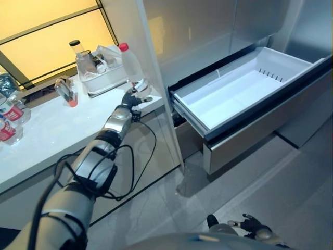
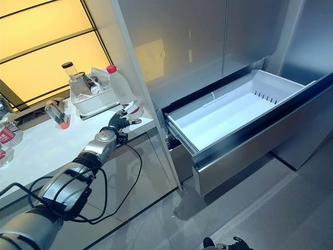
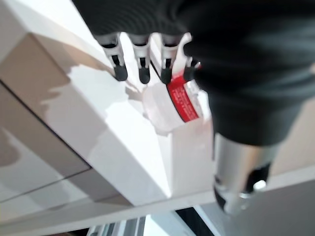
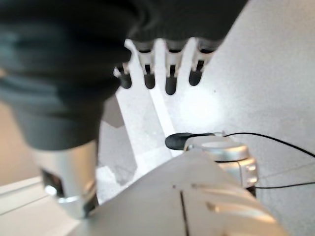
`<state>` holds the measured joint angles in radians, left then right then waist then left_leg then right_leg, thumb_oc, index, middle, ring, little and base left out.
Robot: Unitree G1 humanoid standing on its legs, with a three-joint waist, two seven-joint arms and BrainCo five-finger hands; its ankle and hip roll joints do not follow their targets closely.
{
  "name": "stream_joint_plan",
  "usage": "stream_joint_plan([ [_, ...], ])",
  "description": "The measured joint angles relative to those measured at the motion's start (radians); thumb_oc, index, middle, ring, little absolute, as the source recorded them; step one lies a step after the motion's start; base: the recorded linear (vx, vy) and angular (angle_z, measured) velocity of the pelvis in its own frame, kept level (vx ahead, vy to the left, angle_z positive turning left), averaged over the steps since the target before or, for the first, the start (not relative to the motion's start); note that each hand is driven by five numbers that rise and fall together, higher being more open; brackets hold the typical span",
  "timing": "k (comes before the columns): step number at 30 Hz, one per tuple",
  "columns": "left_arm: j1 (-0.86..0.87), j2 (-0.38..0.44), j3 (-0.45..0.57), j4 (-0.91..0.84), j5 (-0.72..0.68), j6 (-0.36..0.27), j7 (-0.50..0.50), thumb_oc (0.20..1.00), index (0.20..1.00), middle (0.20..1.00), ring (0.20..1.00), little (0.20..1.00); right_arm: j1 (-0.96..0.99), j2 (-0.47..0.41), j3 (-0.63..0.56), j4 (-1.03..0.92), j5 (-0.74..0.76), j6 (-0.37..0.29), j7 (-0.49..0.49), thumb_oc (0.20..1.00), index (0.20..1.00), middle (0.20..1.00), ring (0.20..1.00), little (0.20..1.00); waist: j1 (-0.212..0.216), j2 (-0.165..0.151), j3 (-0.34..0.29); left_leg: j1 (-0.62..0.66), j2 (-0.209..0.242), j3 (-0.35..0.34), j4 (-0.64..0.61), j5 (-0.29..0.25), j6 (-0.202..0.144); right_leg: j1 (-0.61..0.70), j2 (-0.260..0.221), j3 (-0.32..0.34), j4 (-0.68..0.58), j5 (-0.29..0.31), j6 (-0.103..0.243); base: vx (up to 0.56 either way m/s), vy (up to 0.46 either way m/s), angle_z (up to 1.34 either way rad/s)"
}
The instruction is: Take the drinks into the refrigerator
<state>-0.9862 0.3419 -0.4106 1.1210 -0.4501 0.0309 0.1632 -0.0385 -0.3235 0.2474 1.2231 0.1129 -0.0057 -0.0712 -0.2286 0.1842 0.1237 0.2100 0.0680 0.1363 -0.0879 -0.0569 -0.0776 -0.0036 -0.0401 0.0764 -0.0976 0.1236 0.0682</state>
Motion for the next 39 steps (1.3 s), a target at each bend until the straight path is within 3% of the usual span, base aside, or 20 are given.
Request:
stream_joint_plan([
  [5, -0.028, -0.017, 0.0, 0.0, 0.0, -0.001, 0.029, 1.0, 1.0, 1.0, 1.0, 1.0, 0.003, -0.02, -0.002, 0.004, 0.018, -0.001, -0.01, 1.0, 1.0, 1.0, 1.0, 1.0, -0.005, 0.026, 0.017, -0.015, 0.0, 0.004, 0.0, 0.0, 0.0, -0.018, -0.002, 0.004, 0.0, -0.003, -0.004, 0.0, 0.0, 0.0],
  [13, -0.079, -0.028, -0.017, 0.0, -0.005, -0.005, 0.032, 1.0, 1.0, 1.0, 1.0, 1.0, 0.0, -0.034, -0.005, 0.021, 0.018, 0.0, -0.013, 1.0, 1.0, 1.0, 1.0, 1.0, -0.008, 0.04, 0.042, -0.032, -0.009, 0.021, 0.0, 0.0, 0.005, -0.039, -0.011, 0.015, 0.001, 0.001, 0.002, 0.0, 0.011, -0.03],
  [15, -0.109, -0.034, -0.021, 0.001, -0.02, -0.005, 0.04, 1.0, 1.0, 1.0, 1.0, 1.0, -0.008, -0.035, -0.006, 0.023, 0.019, 0.0, -0.016, 1.0, 1.0, 1.0, 1.0, 1.0, -0.035, 0.043, 0.055, -0.036, -0.014, 0.026, 0.0, -0.001, 0.006, -0.045, -0.015, 0.021, 0.0, 0.002, 0.005, 0.01, 0.027, -0.08],
  [18, -0.116, -0.037, -0.017, 0.01, -0.057, -0.011, 0.055, 1.0, 1.0, 1.0, 1.0, 1.0, -0.002, -0.037, -0.009, 0.029, 0.023, 0.0, -0.028, 1.0, 1.0, 1.0, 1.0, 1.0, -0.036, 0.054, 0.063, -0.034, -0.017, 0.027, 0.0, -0.002, 0.007, -0.047, -0.016, 0.024, 0.0, 0.002, 0.011, 0.0, 0.004, -0.01],
  [32, -0.116, -0.035, 0.004, 0.006, -0.087, -0.051, 0.077, 1.0, 1.0, 1.0, 1.0, 1.0, -0.02, -0.036, -0.018, 0.036, 0.035, 0.0, -0.047, 1.0, 1.0, 1.0, 1.0, 1.0, -0.034, 0.065, 0.08, -0.042, -0.017, 0.027, 0.0, -0.002, 0.007, -0.052, -0.017, 0.023, 0.001, 0.001, 0.01, 0.0, 0.0, 0.0],
  [34, -0.107, -0.005, 0.04, -0.01, -0.097, -0.048, 0.063, 1.0, 1.0, 1.0, 1.0, 1.0, 0.007, -0.037, -0.044, 0.031, 0.035, -0.026, -0.042, 1.0, 1.0, 1.0, 1.0, 1.0, -0.044, 0.066, 0.092, -0.035, -0.017, 0.028, 0.0, -0.002, 0.007, -0.051, -0.014, 0.024, 0.001, 0.005, 0.014, -0.02, -0.008, -0.02],
  [39, -0.076, 0.058, 0.048, -0.06, -0.094, -0.059, 0.051, 1.0, 1.0, 1.0, 1.0, 1.0, 0.031, -0.042, -0.05, 0.039, 0.036, -0.012, -0.036, 1.0, 1.0, 1.0, 1.0, 1.0, -0.056, 0.06, 0.13, -0.032, -0.014, 0.034, 0.0, -0.003, 0.007, -0.05, -0.013, 0.024, 0.002, 0.004, 0.007, -0.04, -0.02, -0.09],
])
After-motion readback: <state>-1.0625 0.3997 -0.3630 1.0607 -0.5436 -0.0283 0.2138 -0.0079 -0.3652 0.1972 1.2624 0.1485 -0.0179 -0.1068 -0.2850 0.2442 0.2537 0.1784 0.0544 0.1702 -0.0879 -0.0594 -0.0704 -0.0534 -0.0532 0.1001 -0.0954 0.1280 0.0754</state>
